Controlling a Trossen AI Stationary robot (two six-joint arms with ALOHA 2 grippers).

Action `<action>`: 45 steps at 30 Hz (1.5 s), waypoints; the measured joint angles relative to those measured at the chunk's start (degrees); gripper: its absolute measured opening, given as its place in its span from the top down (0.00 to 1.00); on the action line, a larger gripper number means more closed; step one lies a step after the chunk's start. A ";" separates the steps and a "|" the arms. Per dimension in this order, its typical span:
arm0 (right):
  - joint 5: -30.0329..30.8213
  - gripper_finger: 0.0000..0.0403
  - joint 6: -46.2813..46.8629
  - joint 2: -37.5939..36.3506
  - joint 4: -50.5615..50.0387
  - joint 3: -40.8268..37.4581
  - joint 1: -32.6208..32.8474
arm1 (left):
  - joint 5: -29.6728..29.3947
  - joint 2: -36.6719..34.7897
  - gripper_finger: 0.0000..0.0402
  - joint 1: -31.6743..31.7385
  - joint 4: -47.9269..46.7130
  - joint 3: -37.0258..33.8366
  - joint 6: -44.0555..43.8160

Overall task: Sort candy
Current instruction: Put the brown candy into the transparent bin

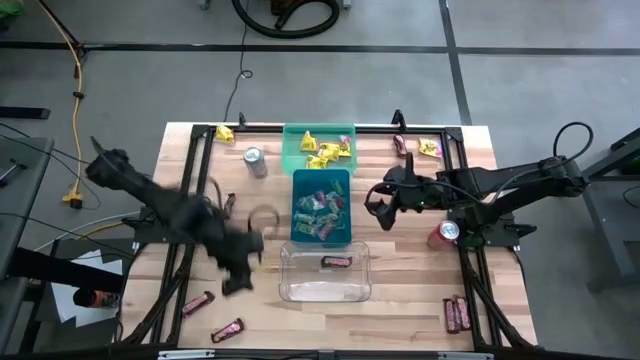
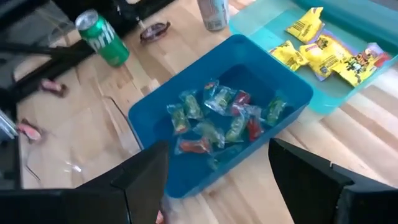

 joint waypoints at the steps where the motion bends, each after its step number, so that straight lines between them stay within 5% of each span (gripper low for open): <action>1: -0.06 0.33 -1.27 0.00 -0.45 0.00 0.00 | -0.35 1.98 0.42 -2.06 0.38 -0.21 -2.16; 12: -0.50 0.33 -12.45 0.00 -5.60 -0.02 0.00 | -2.79 24.15 0.42 -18.92 16.09 -0.41 -11.32; 20: -0.57 0.33 -14.14 0.00 -7.61 -0.02 0.00 | -4.50 31.70 0.42 -20.95 7.94 -0.41 -21.44; 32: 0.82 0.33 -13.57 0.00 -8.75 -0.02 0.00 | -2.51 37.25 0.43 -23.95 6.62 -0.41 -23.15; 36: 1.15 0.33 -13.32 0.00 -8.75 -0.04 0.00 | -1.83 38.26 0.57 -23.67 5.91 -0.26 -24.07; 41: 1.18 0.33 -12.42 0.00 -8.72 -0.04 0.00 | -4.30 35.70 0.92 -21.17 6.59 -0.48 -23.70; 45: 1.20 0.33 -11.31 0.00 -8.68 -0.04 0.00 | -9.80 28.02 0.92 -18.03 6.27 -0.46 -20.14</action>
